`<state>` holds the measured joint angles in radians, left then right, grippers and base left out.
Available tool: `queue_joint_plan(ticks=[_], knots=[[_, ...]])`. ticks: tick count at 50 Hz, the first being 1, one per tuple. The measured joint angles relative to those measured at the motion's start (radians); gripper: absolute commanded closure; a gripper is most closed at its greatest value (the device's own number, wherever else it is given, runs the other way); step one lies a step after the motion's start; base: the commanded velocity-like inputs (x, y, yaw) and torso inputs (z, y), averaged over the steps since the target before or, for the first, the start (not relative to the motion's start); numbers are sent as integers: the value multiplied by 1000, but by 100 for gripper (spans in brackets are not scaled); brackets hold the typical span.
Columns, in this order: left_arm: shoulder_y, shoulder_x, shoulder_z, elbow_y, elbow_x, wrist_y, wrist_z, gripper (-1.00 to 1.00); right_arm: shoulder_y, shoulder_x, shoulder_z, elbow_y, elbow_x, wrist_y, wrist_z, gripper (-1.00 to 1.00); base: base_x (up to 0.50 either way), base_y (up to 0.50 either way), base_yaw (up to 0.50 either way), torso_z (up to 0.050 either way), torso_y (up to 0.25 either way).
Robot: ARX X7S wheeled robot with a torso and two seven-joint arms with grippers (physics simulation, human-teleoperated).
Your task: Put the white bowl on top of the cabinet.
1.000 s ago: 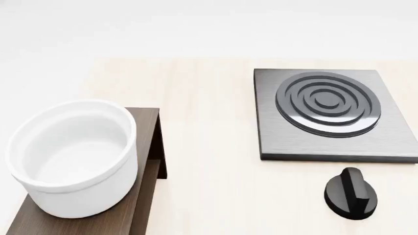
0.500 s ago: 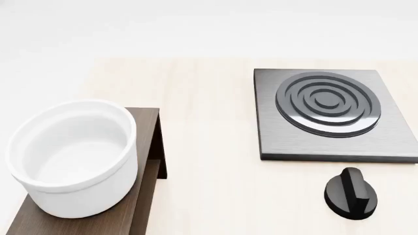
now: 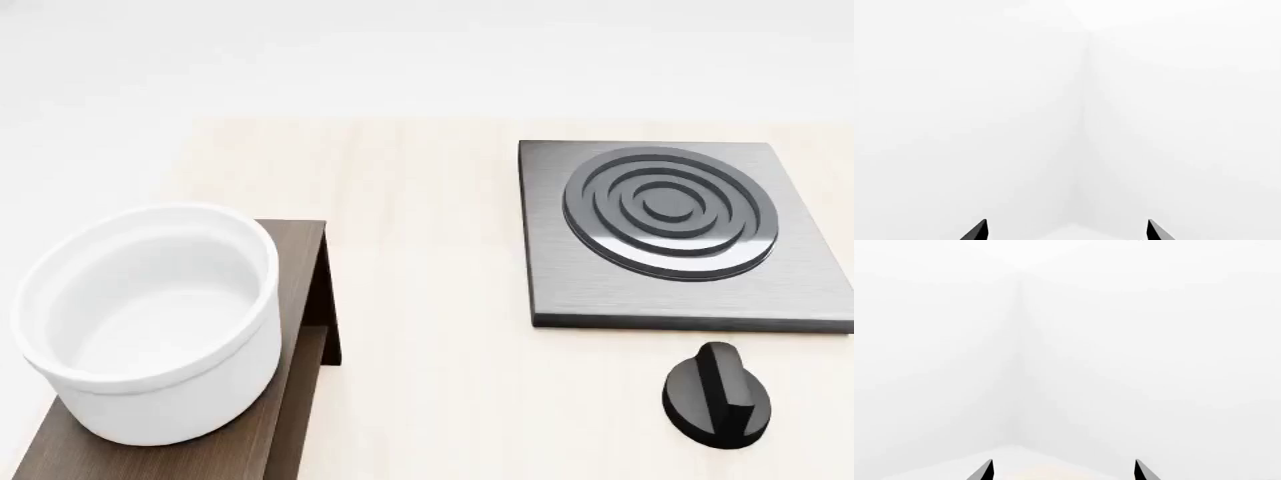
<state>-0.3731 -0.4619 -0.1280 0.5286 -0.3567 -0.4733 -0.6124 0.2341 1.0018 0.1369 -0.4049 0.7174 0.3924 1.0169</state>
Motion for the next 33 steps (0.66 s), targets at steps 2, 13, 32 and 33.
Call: queue_joint_plan(ticks=[2,13,32,33], knots=[[4,-1,-2,3,0,3,0,-100,-4,1,4,1,-3,2,4,-100,0,0,0,0,0],[15,-8,-12,26,-8,0,0,-100,-22,3,22,7,-15,8,20,-100,0,0,0,0,0],[23,-22,-31,60,-24,-17,-6,-100,-79,10,99,-5,-10,16,39,-100,0,0,0,0,0],[23,-22,-32,62,-25,-18,-6,-100,-84,11,106,-6,-9,17,40,-100,0,0,0,0,0]])
